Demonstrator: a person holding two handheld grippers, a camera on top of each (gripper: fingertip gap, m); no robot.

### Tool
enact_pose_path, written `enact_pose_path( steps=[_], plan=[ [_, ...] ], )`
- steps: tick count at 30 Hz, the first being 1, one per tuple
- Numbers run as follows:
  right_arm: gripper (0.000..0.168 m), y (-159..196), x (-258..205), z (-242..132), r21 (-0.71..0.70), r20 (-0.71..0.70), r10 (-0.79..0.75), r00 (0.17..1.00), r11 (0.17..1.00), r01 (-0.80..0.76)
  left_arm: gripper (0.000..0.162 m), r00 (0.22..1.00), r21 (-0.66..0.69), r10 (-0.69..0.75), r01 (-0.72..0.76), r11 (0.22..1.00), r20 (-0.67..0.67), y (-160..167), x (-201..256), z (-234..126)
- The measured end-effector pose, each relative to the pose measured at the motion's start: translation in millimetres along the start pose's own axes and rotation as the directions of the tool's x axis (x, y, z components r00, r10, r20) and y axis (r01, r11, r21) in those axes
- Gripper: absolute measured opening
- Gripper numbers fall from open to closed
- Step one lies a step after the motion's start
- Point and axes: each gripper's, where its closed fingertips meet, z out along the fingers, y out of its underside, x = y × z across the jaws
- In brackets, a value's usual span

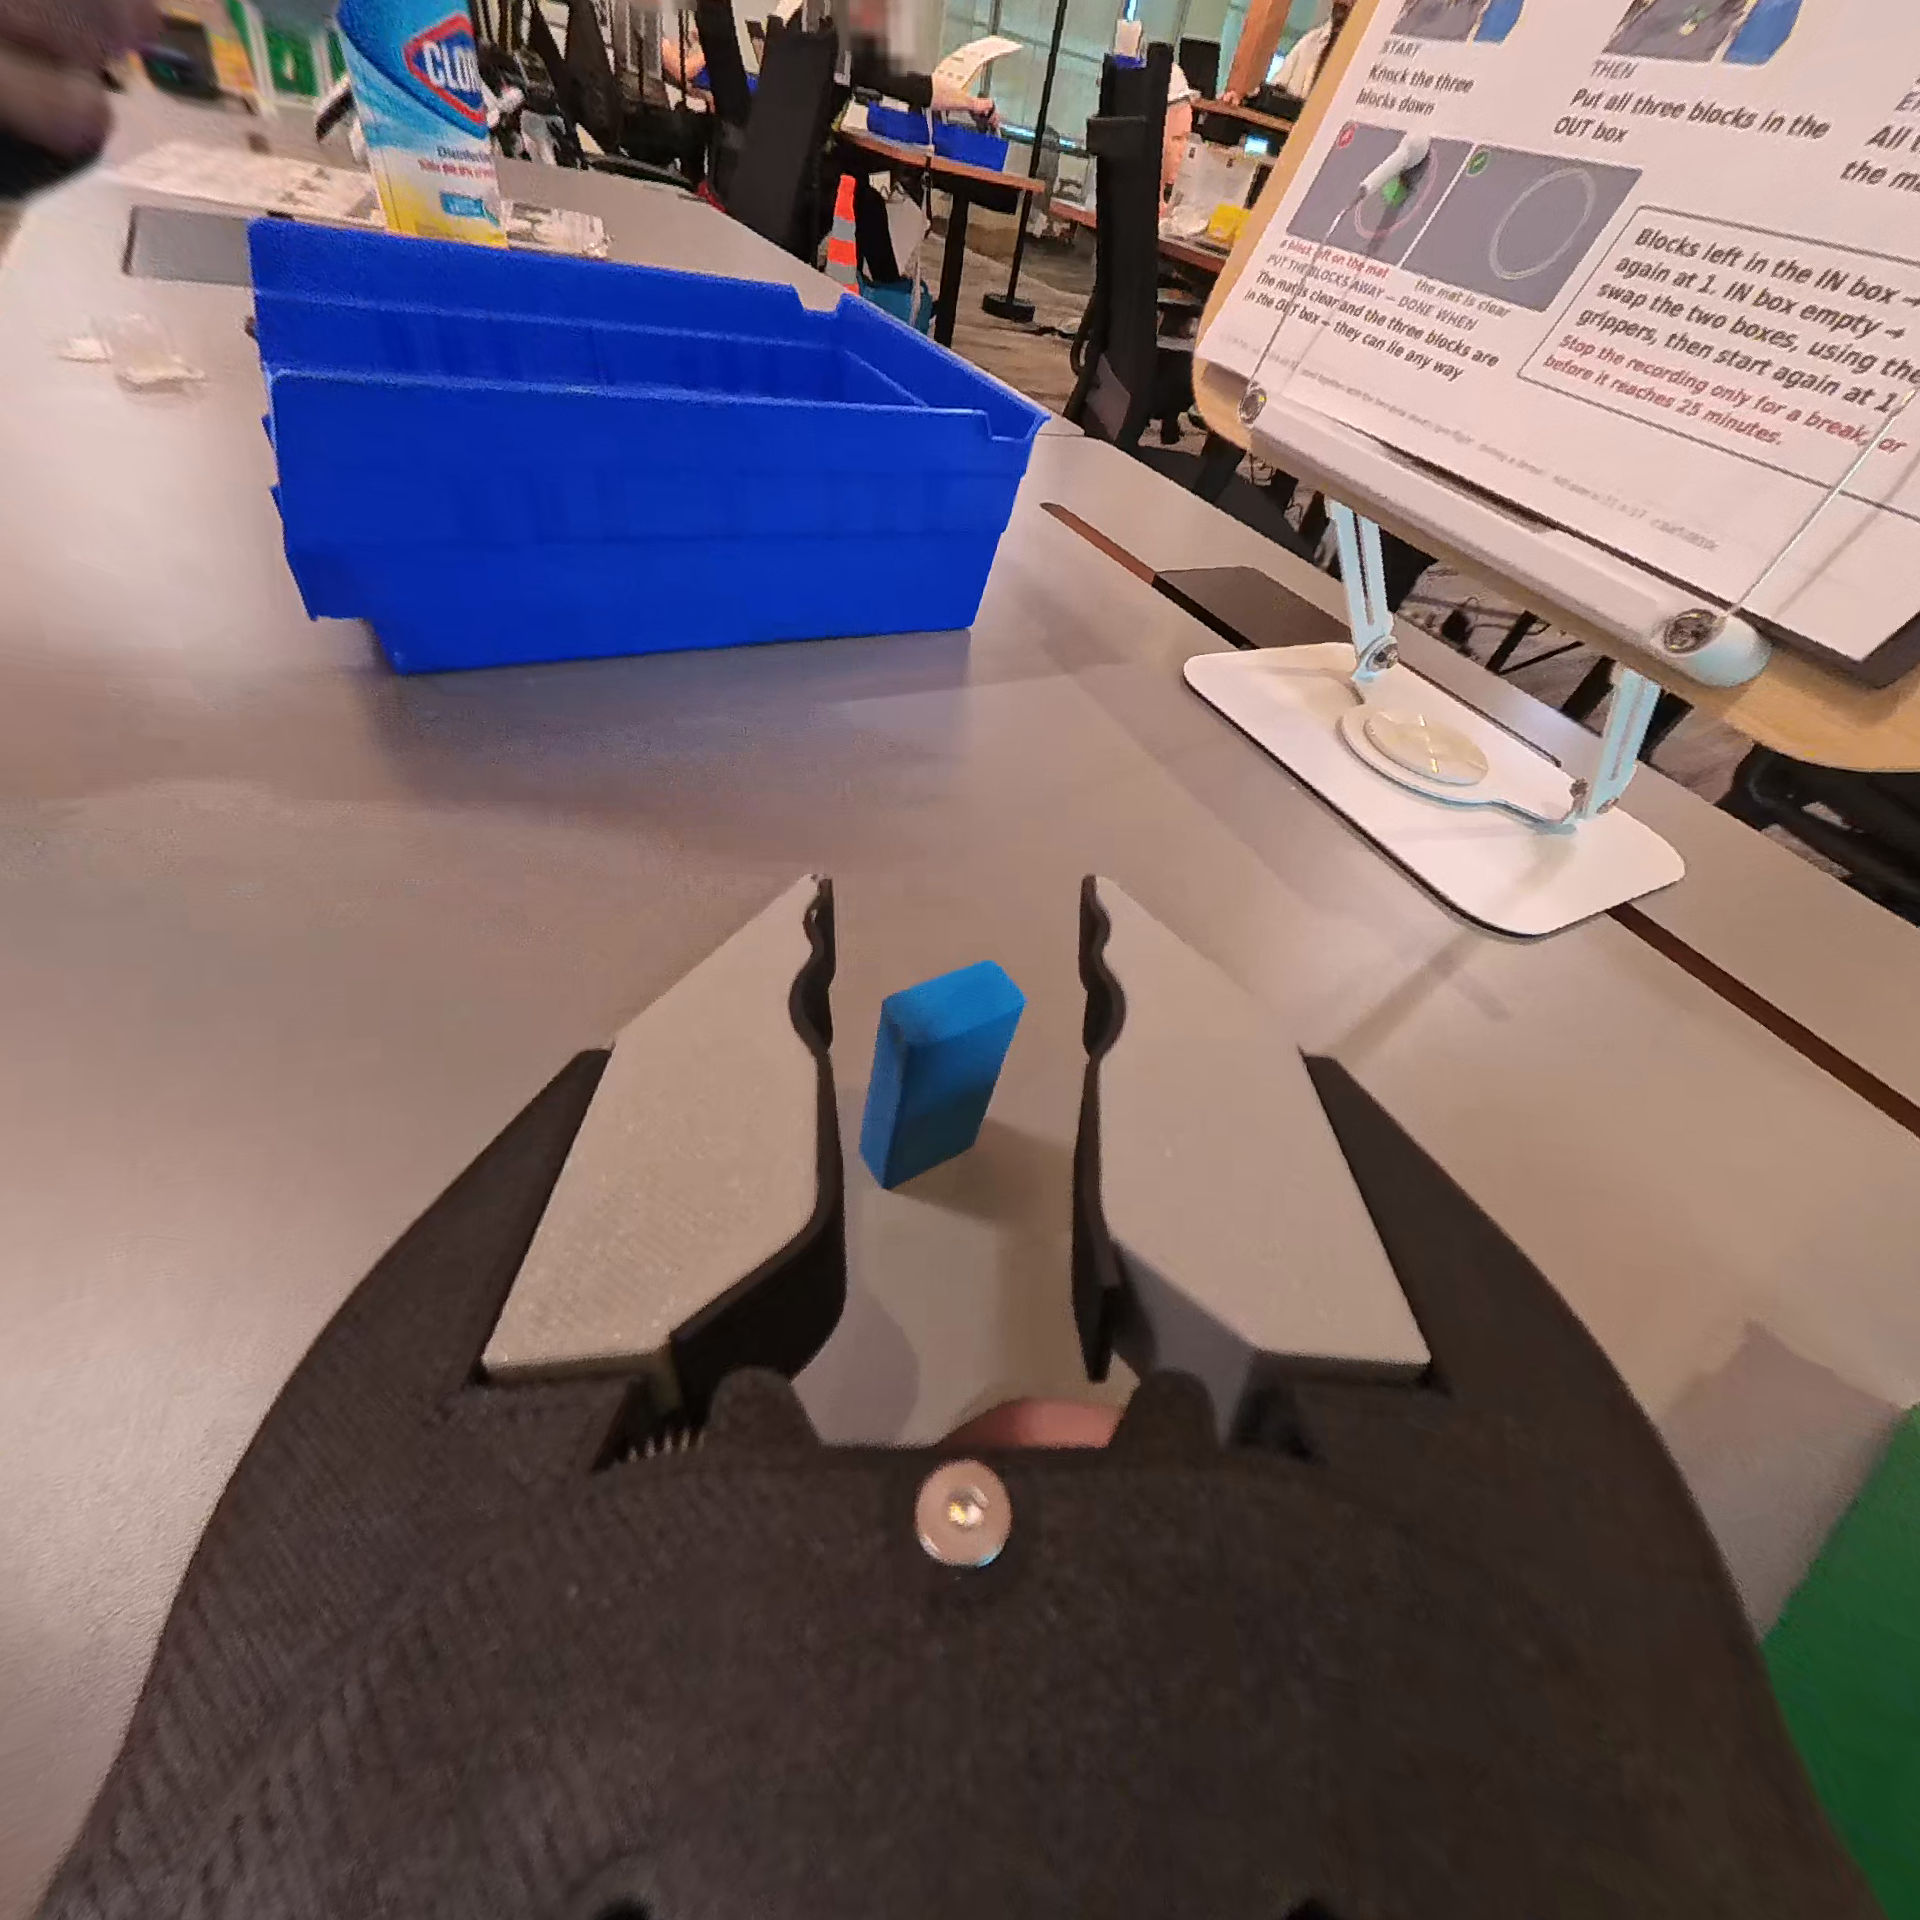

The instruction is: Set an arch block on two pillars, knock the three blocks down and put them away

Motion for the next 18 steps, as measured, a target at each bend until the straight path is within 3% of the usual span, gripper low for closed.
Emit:
enact_pose_path(
  steps=[3,7,9,11,12,14,16,18],
  plan=[
    [0.044,1.5,0.3,2.3,-0.006,-0.007,0.006,1.0,1.0,-0.006,0.049,0.989,-0.06,-0.119,0.124,0.99,0.088,5.1,-70.3,-5.2],
    [0.044,-0.6,-1.6,3.8,-0.001,-0.013,0.008,1.0,1.0,-0.008,0.056,0.96,-0.339,-0.269,0.279,0.899,0.076,76.4,-104.7,34.2],
    [0.044,1.4,-2.5,3.7,-0.01,-0.018,0.001,1.0,1.0,-0.002,0.044,0.95,-0.416,-0.274,0.311,0.855,0.147,107.5,-119.2,57.3],
    [0.044,3.0,-2.4,2.3,-0.015,-0.023,0.001,1.0,1.0,-0.001,0.045,0.941,-0.47,-0.252,0.331,0.818,0.225,130.3,-133.0,75.4],
    [0.044,2.7,-2.2,0.8,-0.013,-0.026,0.001,1.0,1.0,-0.001,0.036,0.938,-0.488,-0.236,0.335,0.806,0.255,137.4,-138.8,81.3],
    [0.044,-0.3,-1.9,-3.1,0.003,-0.028,0.004,1.0,1.0,-0.004,0.043,0.934,-0.542,-0.213,0.341,0.768,0.286,151.4,-142.9,88.1],
    [0.043,-4.6,-0.7,-6.0,0.022,-0.03,0.011,0.999,1.0,-0.01,0.029,0.94,-0.582,-0.194,0.326,0.744,0.279,161.5,-140.0,91.3],
    [0.043,-7.6,-0.3,-7.0,0.033,-0.025,0.022,0.999,0.999,-0.022,0.034,0.939,-0.584,-0.188,0.328,0.743,0.289,162.4,-142.9,91.0]
  ],
)
